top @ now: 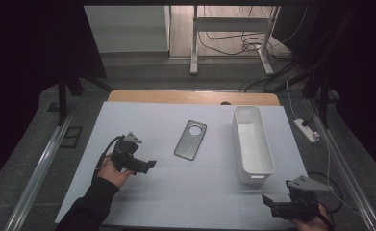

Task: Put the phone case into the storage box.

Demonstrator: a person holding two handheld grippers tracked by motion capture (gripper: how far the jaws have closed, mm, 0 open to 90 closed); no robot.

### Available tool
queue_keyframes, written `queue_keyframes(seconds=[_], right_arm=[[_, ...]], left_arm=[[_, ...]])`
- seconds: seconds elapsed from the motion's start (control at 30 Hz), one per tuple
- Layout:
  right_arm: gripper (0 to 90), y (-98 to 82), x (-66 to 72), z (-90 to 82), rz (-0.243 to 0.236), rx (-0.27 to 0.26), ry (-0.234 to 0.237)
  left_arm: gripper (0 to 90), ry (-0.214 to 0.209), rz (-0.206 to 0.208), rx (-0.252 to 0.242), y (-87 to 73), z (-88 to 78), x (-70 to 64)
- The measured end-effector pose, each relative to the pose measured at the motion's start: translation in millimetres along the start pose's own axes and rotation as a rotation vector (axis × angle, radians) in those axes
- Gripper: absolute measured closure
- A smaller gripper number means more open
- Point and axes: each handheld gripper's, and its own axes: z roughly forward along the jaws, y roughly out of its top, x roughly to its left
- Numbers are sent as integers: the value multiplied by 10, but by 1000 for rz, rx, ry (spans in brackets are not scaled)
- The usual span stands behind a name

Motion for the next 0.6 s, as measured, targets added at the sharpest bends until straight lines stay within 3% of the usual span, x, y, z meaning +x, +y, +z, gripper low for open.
queue_keyframes(seconds=[0.33, 0.6], right_arm=[[13, 1, -1, 0, 0, 2, 2], [14, -1, 0, -1, -1, -1, 2]], left_arm=[[0, -17, 3, 13, 165, 105, 37], [1, -21, 29, 28, 303, 206, 34]])
